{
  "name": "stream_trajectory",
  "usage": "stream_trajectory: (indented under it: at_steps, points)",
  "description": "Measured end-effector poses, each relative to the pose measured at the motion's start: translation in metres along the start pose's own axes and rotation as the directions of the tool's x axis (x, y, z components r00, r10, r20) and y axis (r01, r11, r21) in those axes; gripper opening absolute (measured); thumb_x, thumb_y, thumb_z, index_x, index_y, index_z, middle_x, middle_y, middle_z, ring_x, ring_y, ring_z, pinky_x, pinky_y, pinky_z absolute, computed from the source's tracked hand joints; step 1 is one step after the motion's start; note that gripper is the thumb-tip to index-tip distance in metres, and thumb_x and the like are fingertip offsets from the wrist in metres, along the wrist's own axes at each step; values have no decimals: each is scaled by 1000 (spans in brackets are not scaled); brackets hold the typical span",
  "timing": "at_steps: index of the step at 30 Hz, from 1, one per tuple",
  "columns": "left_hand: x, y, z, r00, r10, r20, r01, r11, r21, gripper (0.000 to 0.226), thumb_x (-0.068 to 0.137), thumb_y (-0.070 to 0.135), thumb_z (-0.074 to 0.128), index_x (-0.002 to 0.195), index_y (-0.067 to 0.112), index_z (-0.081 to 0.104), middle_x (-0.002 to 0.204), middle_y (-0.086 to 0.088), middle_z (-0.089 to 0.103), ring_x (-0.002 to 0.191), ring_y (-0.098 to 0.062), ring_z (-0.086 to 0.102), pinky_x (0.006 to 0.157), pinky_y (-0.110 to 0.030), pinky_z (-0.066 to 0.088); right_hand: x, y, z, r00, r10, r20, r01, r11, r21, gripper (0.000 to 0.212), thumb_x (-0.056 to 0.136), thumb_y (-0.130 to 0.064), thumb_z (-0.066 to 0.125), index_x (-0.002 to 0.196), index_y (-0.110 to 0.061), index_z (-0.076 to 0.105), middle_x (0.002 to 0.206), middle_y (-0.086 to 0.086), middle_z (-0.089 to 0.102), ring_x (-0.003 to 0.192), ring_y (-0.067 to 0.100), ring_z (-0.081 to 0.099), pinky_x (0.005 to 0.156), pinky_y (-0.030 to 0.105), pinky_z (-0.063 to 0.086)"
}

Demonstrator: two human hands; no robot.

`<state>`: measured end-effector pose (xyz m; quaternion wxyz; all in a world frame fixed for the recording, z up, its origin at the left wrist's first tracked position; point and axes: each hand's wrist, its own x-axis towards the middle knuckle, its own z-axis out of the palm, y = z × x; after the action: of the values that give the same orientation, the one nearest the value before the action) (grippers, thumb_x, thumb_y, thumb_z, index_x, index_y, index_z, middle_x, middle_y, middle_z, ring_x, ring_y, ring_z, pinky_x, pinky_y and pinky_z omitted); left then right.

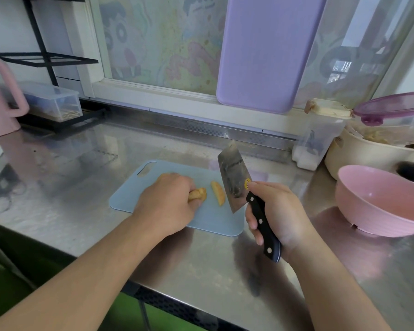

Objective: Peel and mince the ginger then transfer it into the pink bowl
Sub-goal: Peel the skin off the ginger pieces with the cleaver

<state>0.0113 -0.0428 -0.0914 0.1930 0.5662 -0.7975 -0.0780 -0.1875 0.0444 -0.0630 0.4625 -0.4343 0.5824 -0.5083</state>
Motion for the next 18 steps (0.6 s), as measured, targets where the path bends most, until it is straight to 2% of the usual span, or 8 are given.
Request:
stream_trajectory:
  at_steps: [3,6,8,10,12,14,16,18]
  points:
    - [-2,0,1,1000,0,-12,0,1000,-9,23,94,49,67,82,29,64,86,10,64,82,-16,61,68,-37,56,1,1,1,1000,-2,8,2,1000,-9,25,109,-21,46,88,-8,49,49,19,45,29,22,36,39,26,22]
    - [-2,-3,-3,1000,-9,28,10,999,-41,14,92,46,71,85,35,66,89,14,66,81,-12,62,65,-32,53,1,1,2,999,-4,34,5,999,-35,30,109,-23,46,84,-6,47,49,20,46,29,22,36,39,27,22]
    - [-3,-5,-9,998,-10,57,14,998,-62,7,91,44,73,92,39,68,94,18,66,85,-9,62,71,-33,54,-1,0,3,998,-5,60,9,998,-63,33,109,-23,46,80,-5,48,49,20,46,28,22,36,39,26,23]
    - [-5,-5,-11,998,5,55,-1,998,-57,10,90,48,71,94,39,69,95,19,65,89,-9,61,75,-34,56,-3,0,6,996,-10,88,19,994,-104,34,109,-22,46,81,-2,52,50,21,46,28,23,36,38,26,25]
    - [-9,-5,-10,999,46,4,-46,999,-25,18,91,55,66,95,38,69,95,18,61,98,-9,57,78,-36,55,-3,1,9,995,-19,102,35,987,-157,36,108,-21,45,85,7,49,50,22,47,27,24,37,39,28,26]
    - [-13,-4,-4,994,101,-47,-101,995,-15,22,96,55,61,106,37,68,103,19,59,112,-9,49,85,-38,53,-2,2,12,995,-22,101,43,978,-205,37,108,-21,45,91,11,48,50,23,49,28,24,38,39,29,27]
    - [-16,-5,5,988,130,-77,-136,988,-73,24,99,47,61,122,37,63,115,19,58,119,-10,48,90,-38,52,-2,3,14,995,-20,96,43,969,-245,37,109,-22,44,89,9,51,51,22,52,29,25,40,39,28,28]
    - [-18,-8,13,982,147,-121,-164,976,-145,24,99,37,63,123,37,62,116,19,59,114,-11,52,87,-37,52,-3,3,15,996,-13,93,38,963,-267,37,109,-24,44,82,1,52,51,21,53,29,25,41,39,27,29]
